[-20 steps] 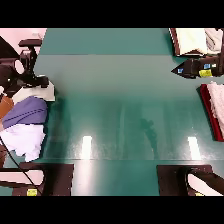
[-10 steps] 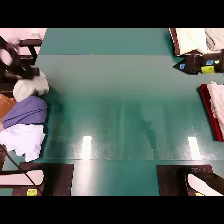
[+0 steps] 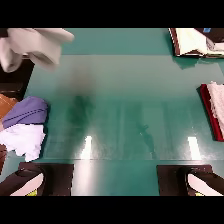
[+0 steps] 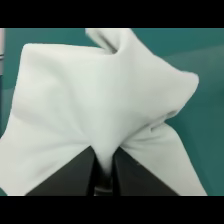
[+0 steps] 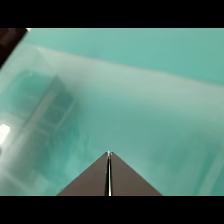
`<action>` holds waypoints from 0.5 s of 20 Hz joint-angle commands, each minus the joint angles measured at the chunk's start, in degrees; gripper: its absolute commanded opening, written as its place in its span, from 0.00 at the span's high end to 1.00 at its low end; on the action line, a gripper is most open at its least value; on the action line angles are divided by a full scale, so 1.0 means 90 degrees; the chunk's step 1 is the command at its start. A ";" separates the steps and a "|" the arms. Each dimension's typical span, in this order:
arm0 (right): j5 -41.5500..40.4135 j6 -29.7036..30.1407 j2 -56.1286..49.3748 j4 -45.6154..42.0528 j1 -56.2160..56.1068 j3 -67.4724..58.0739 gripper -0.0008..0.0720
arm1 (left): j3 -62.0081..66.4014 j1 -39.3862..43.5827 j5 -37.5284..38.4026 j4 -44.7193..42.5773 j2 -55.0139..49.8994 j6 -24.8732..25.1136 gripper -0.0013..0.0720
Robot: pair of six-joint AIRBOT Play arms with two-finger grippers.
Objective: Fold the shirts.
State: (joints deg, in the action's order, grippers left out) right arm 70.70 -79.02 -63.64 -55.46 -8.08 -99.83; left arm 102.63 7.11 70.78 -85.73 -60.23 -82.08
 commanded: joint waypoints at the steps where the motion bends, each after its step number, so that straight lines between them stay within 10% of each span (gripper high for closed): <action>1: 0.0090 -0.0002 -0.0005 -0.0005 -0.0007 -0.0420 0.96 | 0.0129 0.1401 0.0857 0.0126 -0.0107 0.0170 0.94; 6: 0.0270 -0.0002 0.0012 -0.0005 -0.0007 -0.0461 0.96 | 0.0121 0.3320 0.1209 0.0294 -0.1557 0.0350 0.90; 8: 0.0340 -0.0002 0.0012 -0.0005 -0.0007 -0.0461 0.96 | 0.0124 0.3747 0.0682 0.0787 -0.2178 0.0379 0.10; 10: 0.0398 -0.0002 0.0012 -0.0005 -0.0007 -0.0461 0.96 | 0.0124 0.3789 0.0267 0.0850 -0.2550 0.0503 0.09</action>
State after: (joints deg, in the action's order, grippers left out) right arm 73.32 -79.02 -63.57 -55.53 -8.08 -103.81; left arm 103.66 37.41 77.10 -80.51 -77.62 -78.87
